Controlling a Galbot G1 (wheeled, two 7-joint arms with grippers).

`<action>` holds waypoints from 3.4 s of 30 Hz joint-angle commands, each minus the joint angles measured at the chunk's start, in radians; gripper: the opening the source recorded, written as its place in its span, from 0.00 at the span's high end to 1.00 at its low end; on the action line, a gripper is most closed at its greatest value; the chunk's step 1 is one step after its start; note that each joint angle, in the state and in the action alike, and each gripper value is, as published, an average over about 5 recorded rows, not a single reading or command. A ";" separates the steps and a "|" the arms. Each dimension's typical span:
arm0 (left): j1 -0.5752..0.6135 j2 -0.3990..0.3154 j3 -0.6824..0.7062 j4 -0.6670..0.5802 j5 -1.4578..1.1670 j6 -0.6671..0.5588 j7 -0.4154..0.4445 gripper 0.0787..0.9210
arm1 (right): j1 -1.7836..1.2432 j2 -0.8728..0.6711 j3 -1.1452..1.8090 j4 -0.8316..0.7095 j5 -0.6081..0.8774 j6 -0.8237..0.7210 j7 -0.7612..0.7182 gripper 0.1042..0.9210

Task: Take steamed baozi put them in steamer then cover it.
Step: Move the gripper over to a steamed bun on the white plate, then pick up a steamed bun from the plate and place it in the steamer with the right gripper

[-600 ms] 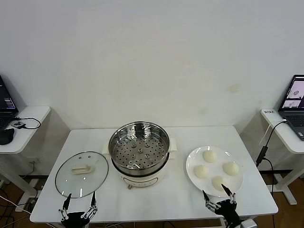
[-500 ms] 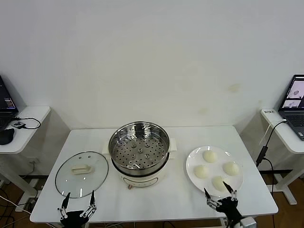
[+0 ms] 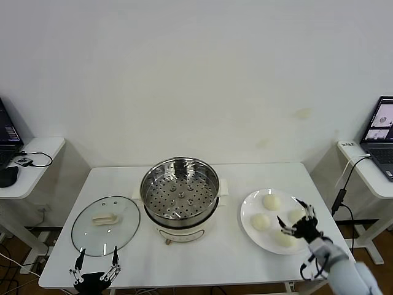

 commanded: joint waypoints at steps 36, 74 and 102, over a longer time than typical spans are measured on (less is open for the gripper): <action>0.020 -0.004 -0.061 -0.003 0.005 -0.014 -0.017 0.12 | 1.168 -0.101 -1.103 -0.761 -0.128 0.068 -0.715 0.12; 0.021 -0.002 -0.067 -0.004 -0.004 -0.039 -0.012 0.12 | 1.170 -0.059 -1.088 -0.790 -0.126 0.059 -0.687 0.37; 0.004 0.035 -0.070 -0.013 -0.040 -0.045 -0.008 0.12 | 1.952 0.121 -1.645 -0.536 0.524 0.066 -0.621 0.35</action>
